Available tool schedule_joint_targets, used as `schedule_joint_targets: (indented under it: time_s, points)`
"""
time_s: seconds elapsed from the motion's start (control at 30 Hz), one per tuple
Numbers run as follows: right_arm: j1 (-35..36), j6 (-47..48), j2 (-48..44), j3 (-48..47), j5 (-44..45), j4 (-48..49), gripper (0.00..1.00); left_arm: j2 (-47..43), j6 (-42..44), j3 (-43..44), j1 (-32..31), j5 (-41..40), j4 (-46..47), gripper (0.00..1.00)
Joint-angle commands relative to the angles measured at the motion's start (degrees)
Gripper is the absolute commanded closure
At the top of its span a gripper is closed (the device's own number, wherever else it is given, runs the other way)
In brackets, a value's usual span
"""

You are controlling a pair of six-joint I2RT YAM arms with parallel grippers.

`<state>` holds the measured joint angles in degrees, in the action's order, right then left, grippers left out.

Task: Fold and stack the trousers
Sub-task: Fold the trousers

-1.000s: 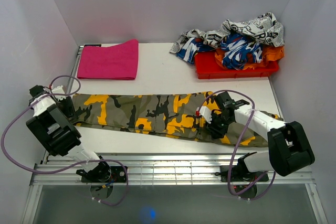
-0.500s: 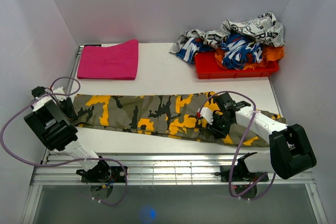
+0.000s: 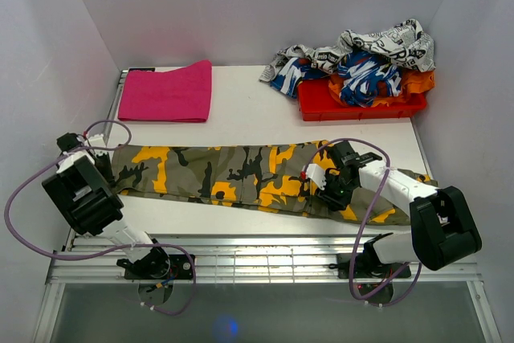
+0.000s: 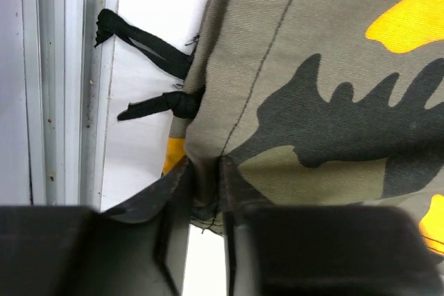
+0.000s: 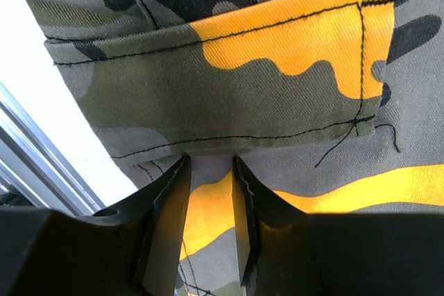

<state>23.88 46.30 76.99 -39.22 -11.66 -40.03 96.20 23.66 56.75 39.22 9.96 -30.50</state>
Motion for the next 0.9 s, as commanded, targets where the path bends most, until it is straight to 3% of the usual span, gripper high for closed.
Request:
schedule_joint_targets:
  time_s: [0.0, 0.03, 0.07, 0.1, 0.37, 0.47, 0.53, 0.7, 0.77, 0.87]
  points:
    - [-0.4, 1.3, 1.8, 2.2, 4.8, -4.9, 0.65, -2.6, 1.6, -0.7, -0.6, -3.8, 0.3, 0.72]
    - [-0.4, 1.4, 1.8, 2.5, 5.0, -4.8, 0.66, -3.0, 2.9, -0.2, -0.6, -4.6, 0.5, 0.79]
    - [-0.4, 1.6, 1.8, 2.7, 5.1, -4.7, 0.66, -3.5, 3.6, 0.4, -0.6, -5.4, 1.1, 0.95]
    - [-0.4, 1.8, 1.7, 3.0, 5.3, -4.4, 0.67, -4.3, 4.2, 0.9, -0.6, -6.5, 1.2, 0.99]
    - [-0.4, 2.3, 1.4, 5.4, 6.3, -3.6, 0.75, -6.2, 11.9, 4.1, -0.6, -5.2, 3.2, 1.0]
    - [-0.4, 2.1, 1.4, 5.9, 6.3, -3.6, 0.76, -4.5, 12.2, 3.5, -0.7, -4.3, 3.4, 0.82]
    - [-0.4, 2.0, 1.1, 5.8, 6.3, -3.6, 0.76, -2.1, 11.3, 3.9, -0.7, -4.2, 1.1, 0.61]
    - [-0.4, 1.5, 0.1, 4.1, 4.6, -5.8, 0.67, 0.4, 8.7, 7.0, -0.4, -2.8, -4.2, 0.35]
    - [-0.4, 1.2, -0.3, 2.8, 3.8, -6.6, 0.63, 0.2, 8.0, 7.6, -0.4, -1.4, -5.8, 0.28]
    - [-0.4, 0.6, -1.3, 0.2, 1.3, -8.7, 0.5, 1.3, 7.2, 8.5, -0.3, 0.8, -7.6, 0.27]
